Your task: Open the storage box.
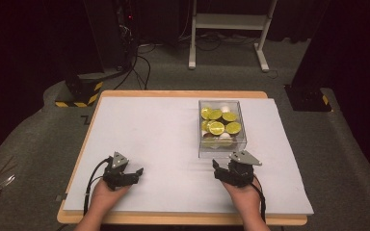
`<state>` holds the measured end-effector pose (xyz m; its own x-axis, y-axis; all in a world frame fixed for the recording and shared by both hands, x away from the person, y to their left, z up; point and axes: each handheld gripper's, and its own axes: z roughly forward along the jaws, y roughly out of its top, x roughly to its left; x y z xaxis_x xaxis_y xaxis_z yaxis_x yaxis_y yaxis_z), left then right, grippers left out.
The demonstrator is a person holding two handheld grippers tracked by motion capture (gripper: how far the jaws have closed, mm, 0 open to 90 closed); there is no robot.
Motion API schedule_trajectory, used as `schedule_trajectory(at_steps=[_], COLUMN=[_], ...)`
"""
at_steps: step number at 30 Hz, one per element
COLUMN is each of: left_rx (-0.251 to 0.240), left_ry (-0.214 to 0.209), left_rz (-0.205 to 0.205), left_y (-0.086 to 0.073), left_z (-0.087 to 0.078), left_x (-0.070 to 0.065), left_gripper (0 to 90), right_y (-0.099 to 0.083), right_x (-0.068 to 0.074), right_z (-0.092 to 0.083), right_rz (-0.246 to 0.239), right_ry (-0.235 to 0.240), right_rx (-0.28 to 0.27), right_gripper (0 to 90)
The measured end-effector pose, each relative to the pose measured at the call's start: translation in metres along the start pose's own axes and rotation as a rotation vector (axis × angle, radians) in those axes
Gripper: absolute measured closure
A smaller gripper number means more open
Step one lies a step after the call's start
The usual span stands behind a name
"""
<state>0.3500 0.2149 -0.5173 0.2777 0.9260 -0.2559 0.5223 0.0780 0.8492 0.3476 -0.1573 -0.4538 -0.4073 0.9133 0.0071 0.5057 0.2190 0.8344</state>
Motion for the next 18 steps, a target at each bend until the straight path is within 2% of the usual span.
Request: schedule_trajectory(at_steps=[18], left_rx=[0.001], left_ry=[-0.001], left_rz=[0.000], left_y=[0.0001], left_z=[0.0001], left_x=[0.0001], left_gripper=[27.5], right_y=[0.0016], right_x=[0.0021], right_z=[0.0071], right_rz=[0.017], right_ry=[-0.005], right_rx=[-0.002], right_gripper=[19.1])
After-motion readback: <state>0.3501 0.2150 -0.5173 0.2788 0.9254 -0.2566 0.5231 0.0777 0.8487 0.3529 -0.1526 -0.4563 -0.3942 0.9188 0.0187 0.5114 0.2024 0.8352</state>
